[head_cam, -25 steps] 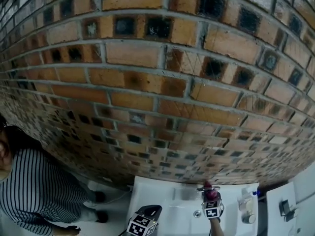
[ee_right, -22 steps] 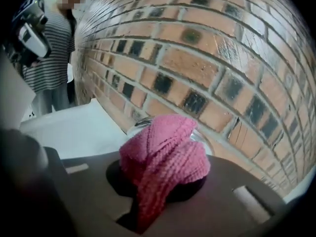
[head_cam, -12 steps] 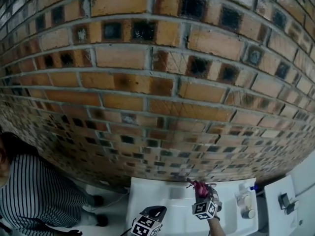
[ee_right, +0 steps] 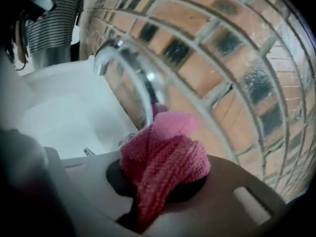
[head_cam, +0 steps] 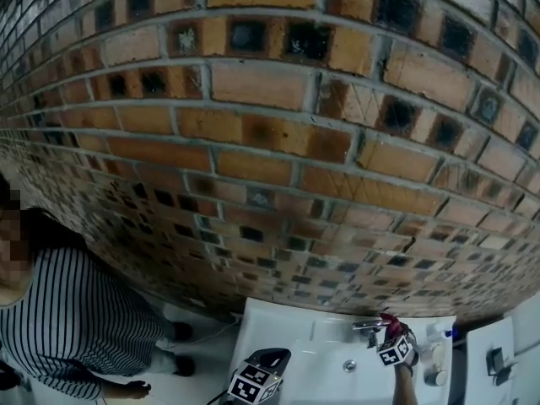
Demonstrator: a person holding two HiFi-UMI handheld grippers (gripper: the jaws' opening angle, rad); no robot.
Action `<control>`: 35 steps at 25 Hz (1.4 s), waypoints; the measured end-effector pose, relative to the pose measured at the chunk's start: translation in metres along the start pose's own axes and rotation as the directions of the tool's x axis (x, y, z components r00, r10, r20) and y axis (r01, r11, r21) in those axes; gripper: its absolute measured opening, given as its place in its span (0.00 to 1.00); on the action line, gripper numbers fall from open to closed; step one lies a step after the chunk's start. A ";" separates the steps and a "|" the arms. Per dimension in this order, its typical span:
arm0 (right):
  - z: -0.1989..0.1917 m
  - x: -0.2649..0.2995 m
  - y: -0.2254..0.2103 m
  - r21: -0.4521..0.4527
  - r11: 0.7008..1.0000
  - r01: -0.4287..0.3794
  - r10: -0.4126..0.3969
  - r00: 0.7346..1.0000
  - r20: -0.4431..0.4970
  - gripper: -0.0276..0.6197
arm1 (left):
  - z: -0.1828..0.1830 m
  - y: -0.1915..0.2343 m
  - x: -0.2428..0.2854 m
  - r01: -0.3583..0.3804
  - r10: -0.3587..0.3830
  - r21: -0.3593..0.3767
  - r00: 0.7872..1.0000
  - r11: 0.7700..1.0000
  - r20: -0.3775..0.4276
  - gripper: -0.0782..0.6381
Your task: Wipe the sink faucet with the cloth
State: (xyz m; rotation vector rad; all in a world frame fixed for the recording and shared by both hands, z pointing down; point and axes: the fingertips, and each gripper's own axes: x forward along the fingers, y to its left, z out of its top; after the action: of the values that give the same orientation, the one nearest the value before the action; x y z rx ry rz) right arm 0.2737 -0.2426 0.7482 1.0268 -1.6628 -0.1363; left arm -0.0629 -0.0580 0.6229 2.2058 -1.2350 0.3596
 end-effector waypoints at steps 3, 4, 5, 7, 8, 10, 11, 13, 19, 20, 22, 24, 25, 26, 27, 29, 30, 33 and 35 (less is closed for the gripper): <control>-0.013 0.020 0.013 0.071 0.997 -0.041 0.043 0.999 -0.014 0.13 | -0.002 -0.002 0.004 0.020 -0.020 0.014 0.999 1.000 -0.027 0.13; -0.015 0.029 0.018 0.096 0.994 -0.053 0.055 0.998 -0.017 0.13 | -0.003 -0.002 0.005 0.025 -0.024 0.021 0.999 0.999 -0.040 0.13; -0.016 0.038 0.024 0.105 0.993 -0.053 0.056 0.998 -0.024 0.13 | -0.006 0.000 0.004 0.024 -0.023 0.024 0.998 0.999 -0.055 0.13; -0.020 0.058 0.026 0.109 0.994 -0.029 0.034 0.998 -0.043 0.12 | -0.012 0.003 0.001 0.008 -0.007 0.019 0.997 1.000 -0.073 0.13; -0.022 0.065 0.019 0.137 0.990 -0.025 0.033 0.998 -0.052 0.12 | -0.012 0.002 0.003 0.001 0.001 0.017 0.997 1.000 -0.074 0.13; -0.031 0.070 0.007 0.221 0.974 -0.053 0.067 0.996 -0.053 0.13 | -0.011 -0.003 0.012 0.002 -0.001 0.023 0.997 1.000 -0.074 0.13; -0.036 0.070 0.011 0.234 0.968 -0.092 0.103 0.994 -0.033 0.13 | -0.011 -0.006 0.015 0.008 -0.006 0.029 0.997 1.000 -0.078 0.13; -0.040 0.066 0.037 0.167 0.969 -0.182 0.182 0.983 0.017 0.13 | -0.008 -0.010 0.020 0.019 -0.016 0.042 0.996 0.999 -0.082 0.13; -0.046 0.045 0.062 0.199 0.970 -0.139 0.138 0.990 0.022 0.12 | 0.000 -0.012 0.026 0.023 -0.020 0.046 0.998 0.999 -0.066 0.13; -0.052 0.042 0.065 0.227 0.967 -0.116 0.120 0.993 -0.006 0.11 | 0.001 -0.012 0.026 0.022 -0.020 0.045 0.998 0.999 -0.062 0.13; -0.061 0.032 0.070 0.314 0.946 -0.083 0.095 0.995 -0.023 0.11 | 0.003 -0.015 0.023 0.021 -0.019 0.041 0.999 0.999 -0.047 0.13; -0.061 0.024 0.071 0.385 0.921 -0.054 0.072 0.997 -0.033 0.11 | 0.006 -0.015 0.021 0.016 -0.014 0.035 0.999 0.999 -0.034 0.13; -0.061 0.024 0.072 0.409 0.911 -0.040 0.067 0.996 -0.052 0.11 | 0.006 -0.013 0.022 0.013 -0.012 0.032 0.999 0.999 -0.034 0.13; -0.062 0.025 0.074 0.432 0.901 -0.033 0.074 0.994 -0.077 0.11 | 0.005 -0.012 0.023 0.012 -0.011 0.031 0.999 0.999 -0.038 0.13; -0.066 0.028 0.080 0.458 0.888 -0.037 0.094 0.990 -0.103 0.11 | 0.004 -0.013 0.024 0.013 -0.012 0.030 0.999 0.999 -0.039 0.13; -0.071 0.028 0.102 0.521 0.851 -0.067 0.152 0.981 -0.122 0.12 | 0.006 -0.018 0.022 0.019 -0.018 0.033 0.999 0.999 -0.031 0.13; -0.068 0.025 0.114 0.542 0.836 -0.084 0.171 0.979 -0.113 0.12 | 0.007 -0.021 0.021 0.022 -0.021 0.038 0.999 0.999 -0.024 0.13; -0.043 0.017 0.127 0.544 0.831 -0.115 0.204 0.973 -0.106 0.12 | 0.010 -0.025 0.020 0.023 -0.023 0.053 1.000 0.998 -0.014 0.13; -0.029 0.009 0.130 0.593 0.790 -0.156 0.264 0.959 -0.099 0.12 | 0.010 -0.024 0.020 0.024 -0.024 0.054 1.000 0.998 -0.014 0.13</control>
State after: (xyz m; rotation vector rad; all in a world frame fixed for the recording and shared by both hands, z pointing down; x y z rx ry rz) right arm 0.2267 -0.1570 0.8396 1.2446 -1.6733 0.6421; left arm -0.0319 -0.0680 0.6163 2.2585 -1.2035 0.4026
